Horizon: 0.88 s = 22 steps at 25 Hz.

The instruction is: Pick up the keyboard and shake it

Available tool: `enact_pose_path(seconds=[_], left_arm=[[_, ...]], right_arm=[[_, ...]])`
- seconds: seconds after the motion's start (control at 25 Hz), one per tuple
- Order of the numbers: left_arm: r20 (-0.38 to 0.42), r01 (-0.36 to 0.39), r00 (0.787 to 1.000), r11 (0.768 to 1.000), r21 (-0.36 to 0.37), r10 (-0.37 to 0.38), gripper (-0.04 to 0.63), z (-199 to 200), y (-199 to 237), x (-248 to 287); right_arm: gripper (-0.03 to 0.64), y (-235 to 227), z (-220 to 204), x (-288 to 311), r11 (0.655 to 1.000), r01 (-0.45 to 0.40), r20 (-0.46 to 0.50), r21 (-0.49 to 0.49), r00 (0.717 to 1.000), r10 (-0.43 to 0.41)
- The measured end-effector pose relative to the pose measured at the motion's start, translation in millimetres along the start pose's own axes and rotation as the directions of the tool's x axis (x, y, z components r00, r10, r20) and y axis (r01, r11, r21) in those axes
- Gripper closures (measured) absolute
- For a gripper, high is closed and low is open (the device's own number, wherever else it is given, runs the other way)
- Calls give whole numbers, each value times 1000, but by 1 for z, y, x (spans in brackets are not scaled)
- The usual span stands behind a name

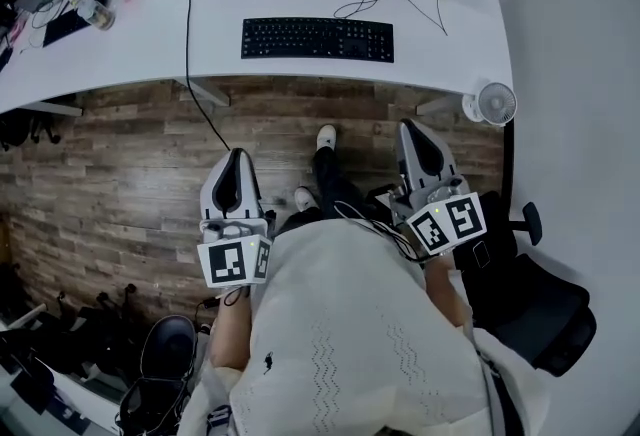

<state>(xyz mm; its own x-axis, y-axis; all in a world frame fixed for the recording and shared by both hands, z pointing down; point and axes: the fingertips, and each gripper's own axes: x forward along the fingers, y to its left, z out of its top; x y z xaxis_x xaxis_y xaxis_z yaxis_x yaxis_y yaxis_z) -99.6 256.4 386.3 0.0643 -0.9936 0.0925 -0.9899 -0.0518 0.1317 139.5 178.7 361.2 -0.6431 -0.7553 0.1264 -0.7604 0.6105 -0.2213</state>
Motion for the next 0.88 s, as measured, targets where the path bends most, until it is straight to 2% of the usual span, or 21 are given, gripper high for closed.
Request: enact_pose_path(seconds=[0.4, 0.68, 0.88], left_arm=[[5, -29, 1000, 999, 14, 29, 575, 13, 16, 73], [18, -48, 999, 999, -20, 48, 575, 24, 27, 119], [29, -55, 998, 998, -21, 55, 575, 32, 26, 149]], right_arm=[[617, -38, 17, 81, 999, -37, -7, 16, 999, 37], [615, -50, 36, 125, 996, -87, -4, -13, 996, 87], [615, -74, 46, 145, 997, -83, -2, -6, 997, 83]])
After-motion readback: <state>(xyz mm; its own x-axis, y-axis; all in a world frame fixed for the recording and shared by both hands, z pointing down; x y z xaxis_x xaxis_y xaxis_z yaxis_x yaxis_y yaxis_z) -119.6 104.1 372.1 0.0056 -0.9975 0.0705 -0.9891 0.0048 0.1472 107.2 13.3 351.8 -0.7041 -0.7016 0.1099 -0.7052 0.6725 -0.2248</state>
